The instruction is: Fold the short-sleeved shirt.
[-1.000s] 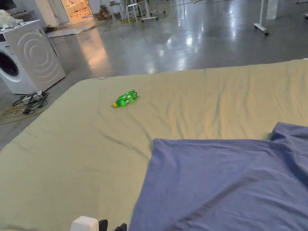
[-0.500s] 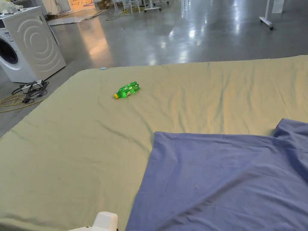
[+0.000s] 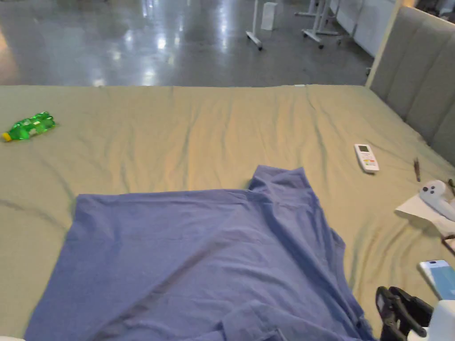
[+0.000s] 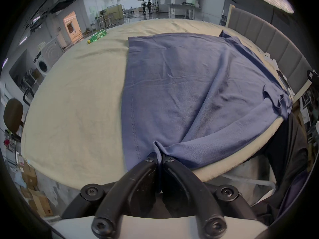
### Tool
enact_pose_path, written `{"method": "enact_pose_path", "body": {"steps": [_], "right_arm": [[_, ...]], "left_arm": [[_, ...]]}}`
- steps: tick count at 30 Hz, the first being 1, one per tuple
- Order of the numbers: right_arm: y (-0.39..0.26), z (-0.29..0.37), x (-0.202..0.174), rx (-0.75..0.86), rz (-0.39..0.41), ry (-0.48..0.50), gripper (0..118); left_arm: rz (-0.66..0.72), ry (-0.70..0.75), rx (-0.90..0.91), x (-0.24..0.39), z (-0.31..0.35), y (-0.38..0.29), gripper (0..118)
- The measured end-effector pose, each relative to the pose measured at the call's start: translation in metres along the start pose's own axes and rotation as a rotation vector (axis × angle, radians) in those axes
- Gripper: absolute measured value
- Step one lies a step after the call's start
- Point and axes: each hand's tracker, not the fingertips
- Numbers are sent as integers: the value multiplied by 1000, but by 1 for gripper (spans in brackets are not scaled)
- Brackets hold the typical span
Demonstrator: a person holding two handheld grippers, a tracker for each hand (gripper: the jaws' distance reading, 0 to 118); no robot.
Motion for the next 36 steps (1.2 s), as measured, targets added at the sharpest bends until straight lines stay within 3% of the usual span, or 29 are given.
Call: {"method": "enact_pose_path", "body": {"steps": [1, 2, 3, 7, 10, 12, 13, 15, 18, 20, 23, 27, 30, 36], "right_arm": [[-4, -8, 7, -41, 1, -30, 25], [-9, -17, 13, -111, -16, -39, 49], [-13, -26, 19, -163, -36, -47, 60], [-35, -65, 37, -386, -186, -37, 64], [-55, -95, 38, -476, -190, -23, 64], [-70, -116, 38, -524, -138, -26, 60], [-72, -121, 35, -540, -123, -14, 52], [-71, -121, 30, -529, -124, 39, 24], [-69, -124, 25, -547, -123, 35, 10], [-68, -120, 27, -528, -138, 36, 9], [-68, -108, 42, -496, -260, 51, 9], [-60, -97, 58, -443, -407, 98, 8], [-39, -102, 57, -404, -362, 152, 8], [29, -143, 64, -315, -442, 147, 8]], "left_arm": [[-15, 7, -3, 1, -2, 2, 6], [-30, 12, -6, -5, -9, 2, 5], [-45, 13, -18, -7, -13, 4, 5], [-54, 17, -53, 5, -19, 15, 6], [-76, 31, -59, 7, -18, 15, 6], [-92, 39, -50, 1, -20, 11, 6], [-95, 39, -46, 1, -19, 10, 6], [-88, 41, -42, 2, -17, 9, 6], [-78, 37, -38, 2, -16, 9, 6], [-78, 35, -27, 3, -11, 7, 6], [-137, 70, 18, 10, 12, 2, 6], [-107, 54, 83, 9, 37, 10, 5], [-89, 24, 124, 7, 51, 34, 6], [-35, 20, 205, -43, 24, 105, 5]]}}
